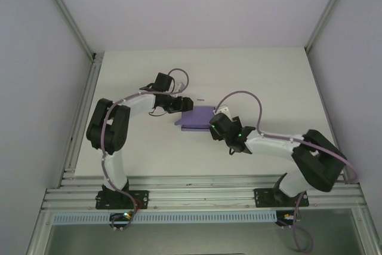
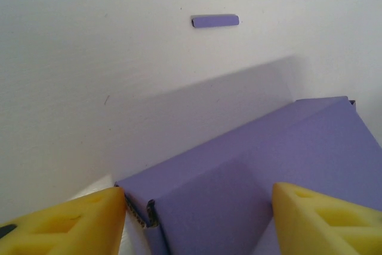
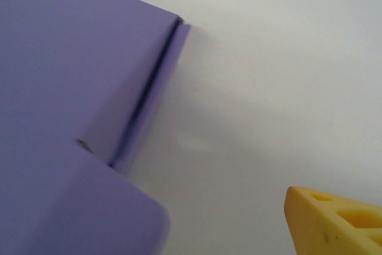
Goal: Assemble paper box
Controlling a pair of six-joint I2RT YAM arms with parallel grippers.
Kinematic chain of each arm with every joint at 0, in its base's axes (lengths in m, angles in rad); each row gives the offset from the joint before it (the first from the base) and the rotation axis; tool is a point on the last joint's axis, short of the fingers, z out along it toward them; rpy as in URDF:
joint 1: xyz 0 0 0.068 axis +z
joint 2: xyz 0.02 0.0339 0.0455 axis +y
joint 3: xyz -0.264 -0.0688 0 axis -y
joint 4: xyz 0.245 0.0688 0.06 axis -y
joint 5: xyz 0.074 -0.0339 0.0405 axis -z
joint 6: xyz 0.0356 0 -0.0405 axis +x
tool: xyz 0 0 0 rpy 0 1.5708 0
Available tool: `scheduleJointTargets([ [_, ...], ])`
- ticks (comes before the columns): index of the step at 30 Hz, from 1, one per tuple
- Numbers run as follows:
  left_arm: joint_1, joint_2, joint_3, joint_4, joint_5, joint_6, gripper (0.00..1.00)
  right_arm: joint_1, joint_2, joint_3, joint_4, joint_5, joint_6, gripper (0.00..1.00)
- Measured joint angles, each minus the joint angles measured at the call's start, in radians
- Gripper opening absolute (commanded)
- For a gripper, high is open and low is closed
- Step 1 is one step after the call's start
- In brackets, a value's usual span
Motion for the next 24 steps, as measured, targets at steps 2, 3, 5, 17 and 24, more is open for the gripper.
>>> scheduleJointTargets([
  [2, 0.002, -0.013, -0.043, 0.058, 0.010, -0.019, 0.64, 0.000, -0.066, -0.026, -0.041, -0.016, 0.032, 0.92],
  [3, 0.000, -0.017, -0.058, 0.080, 0.015, -0.023, 0.64, 0.000, -0.101, -0.040, -0.056, -0.029, 0.047, 0.93],
  [5, -0.002, -0.020, -0.072, 0.106, 0.019, -0.029, 0.64, 0.000, -0.169, -0.066, -0.086, -0.066, 0.062, 1.00],
  [17, -0.016, -0.020, -0.073, 0.115, 0.006, -0.029, 0.62, -0.084, -0.326, 0.079, -0.196, -0.266, 0.156, 1.00],
  [24, -0.029, -0.021, -0.077, 0.126, -0.008, -0.029, 0.63, -0.136, -0.010, 0.244, -0.204, -0.337, 0.242, 0.94],
])
